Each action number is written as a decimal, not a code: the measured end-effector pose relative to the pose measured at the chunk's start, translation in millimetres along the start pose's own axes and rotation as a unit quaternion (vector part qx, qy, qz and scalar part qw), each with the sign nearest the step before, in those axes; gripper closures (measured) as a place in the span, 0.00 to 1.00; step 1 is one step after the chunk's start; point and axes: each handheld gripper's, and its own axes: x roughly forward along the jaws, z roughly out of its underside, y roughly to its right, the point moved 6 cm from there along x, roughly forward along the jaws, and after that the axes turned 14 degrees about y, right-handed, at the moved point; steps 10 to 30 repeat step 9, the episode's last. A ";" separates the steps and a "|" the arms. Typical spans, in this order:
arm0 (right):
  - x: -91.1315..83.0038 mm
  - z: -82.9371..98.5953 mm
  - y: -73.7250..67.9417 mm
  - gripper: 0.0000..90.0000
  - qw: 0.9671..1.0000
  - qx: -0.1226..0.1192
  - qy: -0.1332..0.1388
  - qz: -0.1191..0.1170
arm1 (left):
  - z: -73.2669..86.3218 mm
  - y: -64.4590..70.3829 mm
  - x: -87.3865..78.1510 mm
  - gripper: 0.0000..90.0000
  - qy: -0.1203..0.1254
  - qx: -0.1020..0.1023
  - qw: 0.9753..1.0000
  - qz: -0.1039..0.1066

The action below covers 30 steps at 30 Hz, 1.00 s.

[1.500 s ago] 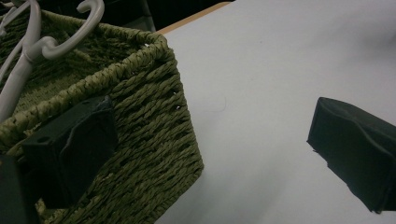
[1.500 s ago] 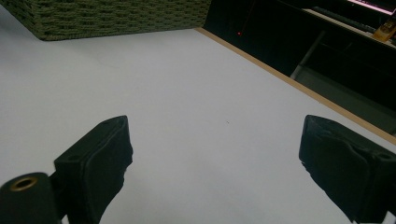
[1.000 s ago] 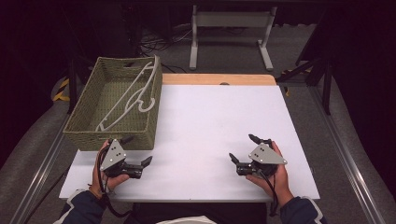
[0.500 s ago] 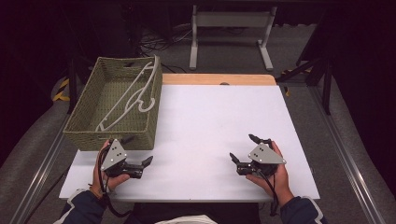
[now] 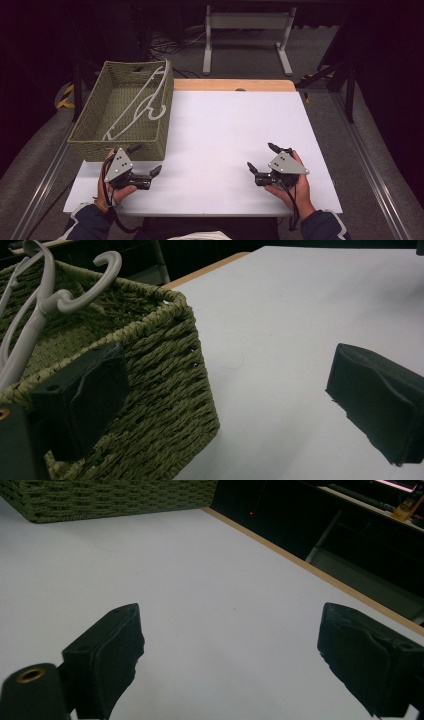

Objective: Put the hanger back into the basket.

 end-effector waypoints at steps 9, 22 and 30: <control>5.9 2.9 0.1 0.13 1.000 -0.007 -0.004 -0.009 | 1.5 0.0 -2.8 0.04 -0.010 0.008 1.000 -0.008; 5.9 2.9 0.1 0.13 1.000 -0.007 -0.004 -0.009 | 1.5 0.0 -2.8 0.04 -0.010 0.008 1.000 -0.008; 5.9 2.9 0.1 0.13 1.000 -0.007 -0.004 -0.009 | 1.5 0.0 -2.8 0.04 -0.010 0.008 1.000 -0.008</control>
